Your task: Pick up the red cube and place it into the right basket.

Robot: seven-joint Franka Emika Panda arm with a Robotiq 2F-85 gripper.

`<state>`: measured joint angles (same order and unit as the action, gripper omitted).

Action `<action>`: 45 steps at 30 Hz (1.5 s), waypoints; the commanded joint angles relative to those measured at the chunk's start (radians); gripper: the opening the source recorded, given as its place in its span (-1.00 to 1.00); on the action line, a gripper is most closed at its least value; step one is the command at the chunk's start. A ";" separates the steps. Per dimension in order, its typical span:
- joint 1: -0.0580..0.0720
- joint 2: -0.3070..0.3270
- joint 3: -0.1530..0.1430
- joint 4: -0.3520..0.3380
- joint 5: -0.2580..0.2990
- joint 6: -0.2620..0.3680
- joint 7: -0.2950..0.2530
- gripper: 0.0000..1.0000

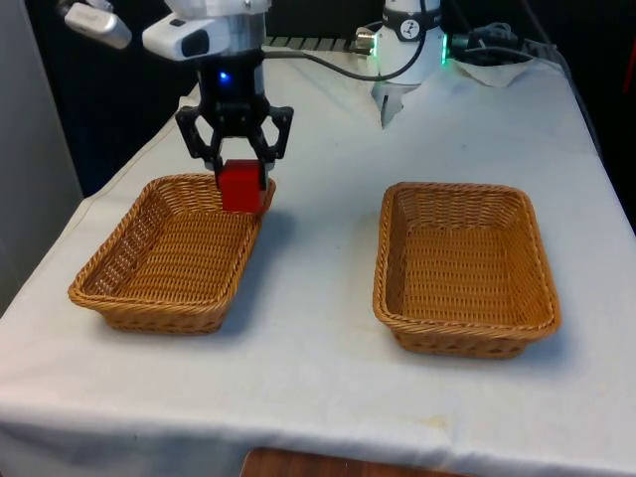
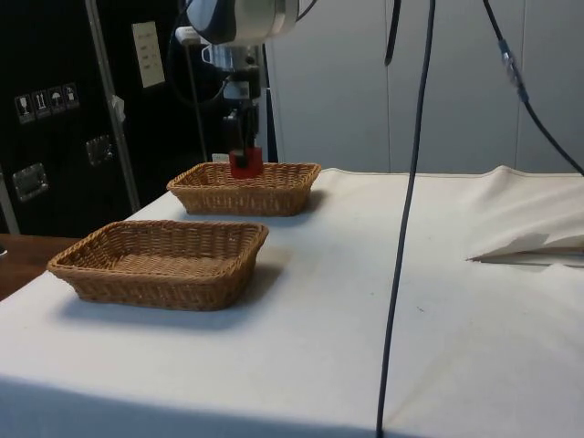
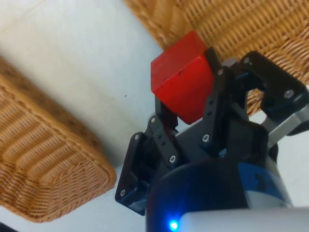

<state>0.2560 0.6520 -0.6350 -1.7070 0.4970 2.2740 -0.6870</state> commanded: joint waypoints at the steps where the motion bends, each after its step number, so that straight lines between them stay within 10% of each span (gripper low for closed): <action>1: -0.010 0.008 0.002 0.012 0.004 -0.012 0.001 -0.96; 20: -0.034 0.105 -0.053 0.051 0.086 -0.005 -0.021 -0.96; 45: -0.032 0.178 -0.058 0.077 0.148 0.009 -0.030 -0.96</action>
<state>0.2270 0.8290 -0.6940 -1.6340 0.6430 2.2830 -0.7160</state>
